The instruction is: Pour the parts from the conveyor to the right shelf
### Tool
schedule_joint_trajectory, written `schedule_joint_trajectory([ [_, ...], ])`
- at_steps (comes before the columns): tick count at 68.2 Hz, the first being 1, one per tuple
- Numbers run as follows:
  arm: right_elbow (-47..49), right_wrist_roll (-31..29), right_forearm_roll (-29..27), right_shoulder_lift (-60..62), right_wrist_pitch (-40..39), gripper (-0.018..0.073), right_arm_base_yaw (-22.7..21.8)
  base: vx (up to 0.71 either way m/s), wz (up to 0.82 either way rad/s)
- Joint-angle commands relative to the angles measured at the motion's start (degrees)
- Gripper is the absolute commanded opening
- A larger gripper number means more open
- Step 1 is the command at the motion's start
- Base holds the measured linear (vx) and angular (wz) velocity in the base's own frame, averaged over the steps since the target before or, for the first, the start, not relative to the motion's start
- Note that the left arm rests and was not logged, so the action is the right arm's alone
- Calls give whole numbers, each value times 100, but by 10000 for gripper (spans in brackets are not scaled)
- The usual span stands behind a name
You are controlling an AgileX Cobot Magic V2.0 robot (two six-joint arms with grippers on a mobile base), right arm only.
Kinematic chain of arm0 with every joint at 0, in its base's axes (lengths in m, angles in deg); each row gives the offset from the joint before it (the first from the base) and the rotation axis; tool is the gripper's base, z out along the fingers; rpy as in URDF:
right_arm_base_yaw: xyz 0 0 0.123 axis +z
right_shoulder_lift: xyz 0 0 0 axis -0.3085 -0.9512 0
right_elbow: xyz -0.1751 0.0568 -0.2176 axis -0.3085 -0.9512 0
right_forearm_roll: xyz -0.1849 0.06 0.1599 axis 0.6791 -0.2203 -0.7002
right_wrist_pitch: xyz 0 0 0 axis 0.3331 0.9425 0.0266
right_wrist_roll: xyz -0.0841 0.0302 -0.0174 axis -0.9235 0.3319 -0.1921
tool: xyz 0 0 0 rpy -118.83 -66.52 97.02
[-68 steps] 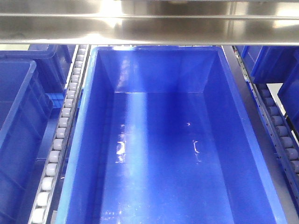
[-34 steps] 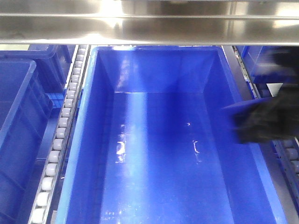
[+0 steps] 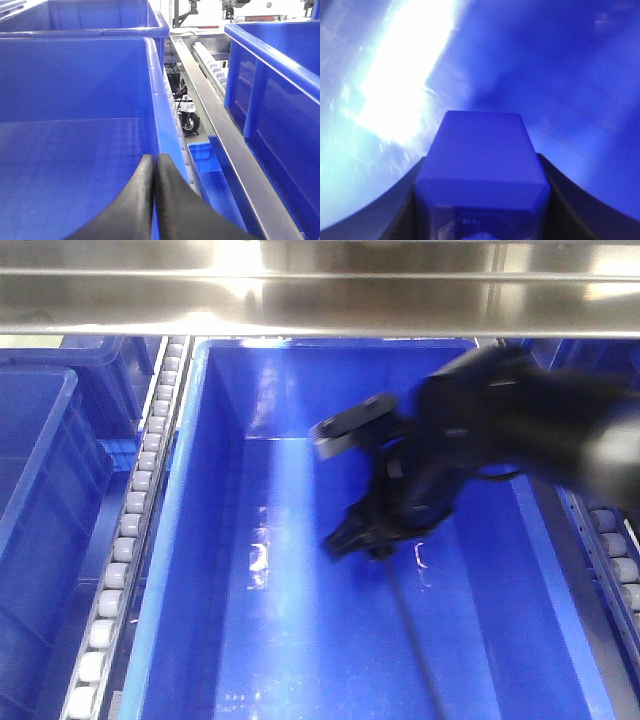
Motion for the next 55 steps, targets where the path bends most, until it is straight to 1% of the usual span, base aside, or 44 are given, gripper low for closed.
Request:
schedule_joint_trajectory([
  [1, 359, -188, -64, -167, -145, -6, -2, 0, 0],
  [5, 428, -269, -92, -384, -145, -6, -2, 0, 0],
  [19, 462, -267, -92, -948, -341, -6, -2, 0, 0],
  [41, 462, -267, -92, -1242, -402, 9, -2, 0, 0],
  [48, 462, -267, -84, -1242, -423, 71, -2, 0, 0],
  [53, 462, -267, -90, -1242, -394, 148, -2, 0, 0],
  [55, 462, -267, -95, -1242, -377, 199, -2, 0, 0],
])
